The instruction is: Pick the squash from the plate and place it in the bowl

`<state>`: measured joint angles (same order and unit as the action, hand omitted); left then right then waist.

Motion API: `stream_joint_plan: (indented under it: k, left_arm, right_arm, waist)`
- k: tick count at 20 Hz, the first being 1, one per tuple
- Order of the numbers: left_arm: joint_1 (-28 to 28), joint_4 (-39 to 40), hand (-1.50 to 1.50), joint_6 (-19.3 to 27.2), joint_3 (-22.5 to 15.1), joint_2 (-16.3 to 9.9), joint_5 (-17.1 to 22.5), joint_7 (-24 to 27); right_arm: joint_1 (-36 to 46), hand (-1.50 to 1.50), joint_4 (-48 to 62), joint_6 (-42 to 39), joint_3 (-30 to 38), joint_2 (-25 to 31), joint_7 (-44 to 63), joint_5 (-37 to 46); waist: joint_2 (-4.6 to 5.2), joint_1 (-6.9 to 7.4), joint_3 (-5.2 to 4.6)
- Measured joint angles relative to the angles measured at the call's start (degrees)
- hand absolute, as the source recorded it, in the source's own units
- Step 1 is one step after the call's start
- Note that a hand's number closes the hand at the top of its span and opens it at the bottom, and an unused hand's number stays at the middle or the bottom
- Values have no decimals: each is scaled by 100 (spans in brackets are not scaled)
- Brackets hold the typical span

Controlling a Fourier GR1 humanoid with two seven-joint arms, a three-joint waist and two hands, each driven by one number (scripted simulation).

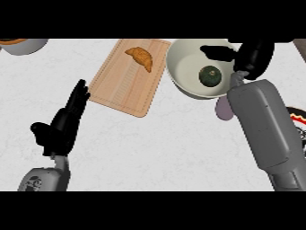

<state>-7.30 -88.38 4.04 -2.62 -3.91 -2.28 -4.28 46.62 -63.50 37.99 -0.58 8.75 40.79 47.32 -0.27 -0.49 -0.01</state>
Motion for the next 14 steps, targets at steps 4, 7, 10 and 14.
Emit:
stream_joint_plan:
  k: [4, 7, 10, 14]
  left_arm:
    - [87, -101, 0, 25, -26, 18, -41, -31]
    - [106, -109, 0, -26, 8, -18, -20, 3]
    - [66, -17, 0, -27, 52, -17, -23, 38]
    - [-57, 25, 0, -3, 62, 16, -59, 11]
  right_arm:
    - [-483, -150, -1062, -162, 79, 15, 275, -145]
    - [-995, -150, -1774, -122, 112, -61, 203, -381]
    - [-1610, -150, -2655, -231, 5, -112, 225, -534]
    - [-2291, -150, -3552, -385, -136, -177, 137, -781]
  waist:
    - [-7, -15, 0]
    - [-1, -11, 0]
    - [3, -16, 1]
    - [9, 2, 0]
